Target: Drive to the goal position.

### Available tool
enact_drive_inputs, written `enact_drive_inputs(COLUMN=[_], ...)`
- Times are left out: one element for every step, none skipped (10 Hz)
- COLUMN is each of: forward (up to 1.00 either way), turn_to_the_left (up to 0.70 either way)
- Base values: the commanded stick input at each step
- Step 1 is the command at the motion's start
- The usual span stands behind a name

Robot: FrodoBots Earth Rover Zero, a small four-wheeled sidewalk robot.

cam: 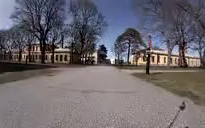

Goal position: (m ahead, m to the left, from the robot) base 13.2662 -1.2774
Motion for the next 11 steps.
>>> enact_drive_inputs(forward=[0.85, 0.85, 0.85, 0.85, 0.85, 0.85, 0.85, 0.85, 0.85, 0.85, 0.85], turn_to_the_left=[0.0, 0.0, 0.0, 0.0, 0.0, 0.0, 0.0, 0.0, 0.0, 0.0, 0.0])
